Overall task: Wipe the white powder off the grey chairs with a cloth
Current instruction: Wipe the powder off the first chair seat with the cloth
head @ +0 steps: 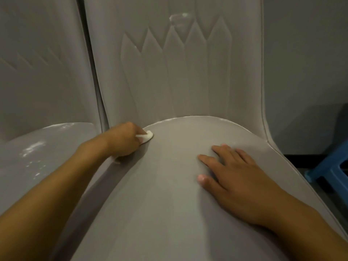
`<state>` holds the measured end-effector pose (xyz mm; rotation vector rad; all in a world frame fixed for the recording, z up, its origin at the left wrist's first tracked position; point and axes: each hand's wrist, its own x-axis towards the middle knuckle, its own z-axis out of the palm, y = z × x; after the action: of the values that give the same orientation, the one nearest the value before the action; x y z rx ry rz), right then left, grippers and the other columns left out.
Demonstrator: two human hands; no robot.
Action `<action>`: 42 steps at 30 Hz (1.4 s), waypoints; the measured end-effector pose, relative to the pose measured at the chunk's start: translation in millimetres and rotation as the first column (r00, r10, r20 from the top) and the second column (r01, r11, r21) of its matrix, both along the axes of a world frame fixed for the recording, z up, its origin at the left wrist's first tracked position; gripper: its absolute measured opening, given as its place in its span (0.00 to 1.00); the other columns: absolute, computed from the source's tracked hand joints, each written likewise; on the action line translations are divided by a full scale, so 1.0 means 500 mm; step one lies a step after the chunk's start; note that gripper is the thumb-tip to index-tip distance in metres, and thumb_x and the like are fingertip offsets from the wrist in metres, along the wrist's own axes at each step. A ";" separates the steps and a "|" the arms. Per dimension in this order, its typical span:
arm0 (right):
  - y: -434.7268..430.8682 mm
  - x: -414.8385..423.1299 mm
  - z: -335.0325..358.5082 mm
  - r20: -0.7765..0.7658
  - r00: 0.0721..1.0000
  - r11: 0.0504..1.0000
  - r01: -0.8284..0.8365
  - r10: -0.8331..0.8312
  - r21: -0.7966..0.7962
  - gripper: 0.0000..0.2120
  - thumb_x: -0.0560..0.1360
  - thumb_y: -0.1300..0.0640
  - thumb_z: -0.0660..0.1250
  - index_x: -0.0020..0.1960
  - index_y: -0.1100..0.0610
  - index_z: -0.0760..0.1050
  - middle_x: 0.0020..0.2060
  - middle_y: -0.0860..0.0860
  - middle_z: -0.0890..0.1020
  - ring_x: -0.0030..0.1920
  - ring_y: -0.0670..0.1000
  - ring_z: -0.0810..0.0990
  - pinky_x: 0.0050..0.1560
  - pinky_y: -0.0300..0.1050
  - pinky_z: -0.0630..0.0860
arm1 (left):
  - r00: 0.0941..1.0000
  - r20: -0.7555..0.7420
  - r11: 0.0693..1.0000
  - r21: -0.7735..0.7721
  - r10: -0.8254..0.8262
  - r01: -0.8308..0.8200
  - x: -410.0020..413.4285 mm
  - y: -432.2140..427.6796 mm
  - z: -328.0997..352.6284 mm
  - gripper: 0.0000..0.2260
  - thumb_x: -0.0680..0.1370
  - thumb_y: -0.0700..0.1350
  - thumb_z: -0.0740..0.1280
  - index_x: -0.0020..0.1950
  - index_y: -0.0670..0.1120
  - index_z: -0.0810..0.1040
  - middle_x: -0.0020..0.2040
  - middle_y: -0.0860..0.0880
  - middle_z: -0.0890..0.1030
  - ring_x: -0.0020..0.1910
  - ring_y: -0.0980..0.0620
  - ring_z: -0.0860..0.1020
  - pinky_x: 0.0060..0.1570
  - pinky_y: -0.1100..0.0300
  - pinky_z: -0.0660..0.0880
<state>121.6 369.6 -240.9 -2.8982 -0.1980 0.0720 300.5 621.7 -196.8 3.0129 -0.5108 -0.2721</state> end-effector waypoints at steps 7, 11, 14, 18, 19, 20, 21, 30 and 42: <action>0.001 0.003 -0.001 0.008 1.000 1.000 0.006 -0.006 -0.016 0.40 0.70 0.29 0.29 0.78 0.39 0.48 0.79 0.46 0.50 0.80 0.48 0.44 0.79 0.48 0.42 | 0.943 0.330 0.976 0.187 0.043 -0.110 -0.016 0.018 -0.012 0.11 0.81 0.43 0.62 0.62 0.46 0.79 0.59 0.41 0.74 0.59 0.38 0.73 0.60 0.45 0.74; 0.002 0.002 0.001 0.005 1.000 1.000 0.006 -0.006 -0.029 0.41 0.69 0.28 0.28 0.79 0.40 0.50 0.78 0.46 0.52 0.80 0.48 0.46 0.79 0.47 0.42 | 0.992 0.124 0.981 0.195 -0.028 0.003 -0.023 0.013 -0.007 0.10 0.83 0.43 0.59 0.58 0.43 0.79 0.58 0.41 0.78 0.55 0.40 0.76 0.56 0.52 0.73; 0.002 0.003 0.003 0.003 1.000 0.999 0.007 -0.007 -0.046 0.41 0.69 0.28 0.28 0.79 0.39 0.48 0.78 0.45 0.52 0.79 0.48 0.46 0.79 0.45 0.41 | 0.994 -0.058 0.987 0.128 -0.089 0.096 -0.016 0.039 0.030 0.15 0.85 0.49 0.59 0.60 0.46 0.83 0.54 0.46 0.83 0.51 0.45 0.79 0.59 0.53 0.74; 0.007 0.003 0.004 0.002 1.000 0.999 0.014 -0.014 -0.051 0.34 0.73 0.30 0.33 0.77 0.38 0.49 0.77 0.44 0.52 0.79 0.48 0.47 0.77 0.44 0.42 | 0.982 0.160 0.994 0.060 -0.099 0.090 -0.007 0.008 -0.007 0.15 0.86 0.52 0.57 0.60 0.48 0.81 0.56 0.44 0.78 0.52 0.41 0.78 0.60 0.46 0.75; 0.005 0.004 0.003 0.005 1.000 0.999 0.011 -0.011 -0.044 0.34 0.73 0.30 0.34 0.76 0.37 0.50 0.77 0.44 0.52 0.78 0.48 0.48 0.77 0.44 0.43 | 0.971 0.197 0.990 0.077 -0.132 0.119 -0.005 -0.011 -0.020 0.13 0.85 0.50 0.58 0.59 0.47 0.80 0.56 0.43 0.75 0.54 0.39 0.77 0.60 0.46 0.74; 0.004 0.004 0.005 0.005 1.000 0.999 0.008 -0.008 -0.034 0.33 0.74 0.30 0.35 0.76 0.37 0.51 0.76 0.44 0.53 0.78 0.47 0.49 0.76 0.43 0.44 | 0.960 0.213 0.983 0.087 -0.179 0.164 -0.006 -0.029 -0.029 0.12 0.85 0.48 0.59 0.60 0.47 0.79 0.57 0.42 0.74 0.56 0.38 0.76 0.60 0.47 0.73; 0.001 0.006 0.005 0.013 1.000 1.000 0.005 -0.004 -0.010 0.32 0.75 0.30 0.36 0.76 0.38 0.53 0.76 0.43 0.55 0.77 0.47 0.51 0.76 0.43 0.46 | 0.949 0.212 0.972 0.069 -0.235 0.225 -0.013 -0.040 -0.033 0.12 0.84 0.48 0.60 0.62 0.47 0.79 0.59 0.42 0.74 0.58 0.38 0.76 0.60 0.48 0.72; -0.012 0.015 0.005 0.056 0.978 0.909 0.167 -0.203 0.382 0.21 0.84 0.57 0.55 0.75 0.45 0.61 0.69 0.42 0.68 0.68 0.48 0.70 0.70 0.44 0.66 | 0.770 0.203 0.752 -0.171 -0.605 0.636 -0.123 -0.045 -0.029 0.16 0.84 0.53 0.61 0.72 0.59 0.75 0.53 0.55 0.70 0.52 0.55 0.70 0.57 0.61 0.70; -0.049 0.012 0.018 -0.054 0.873 0.875 0.484 -0.484 -0.020 0.22 0.82 0.44 0.47 0.73 0.50 0.60 0.72 0.56 0.65 0.75 0.59 0.61 0.75 0.64 0.56 | 0.699 0.264 0.677 -0.183 -0.664 0.713 -0.098 -0.252 -0.063 0.15 0.85 0.52 0.60 0.70 0.59 0.77 0.56 0.48 0.73 0.53 0.46 0.71 0.58 0.51 0.70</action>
<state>127.8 345.2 -231.8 -2.8510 0.5425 0.0666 251.4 495.7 -228.1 2.4392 -1.5714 0.0424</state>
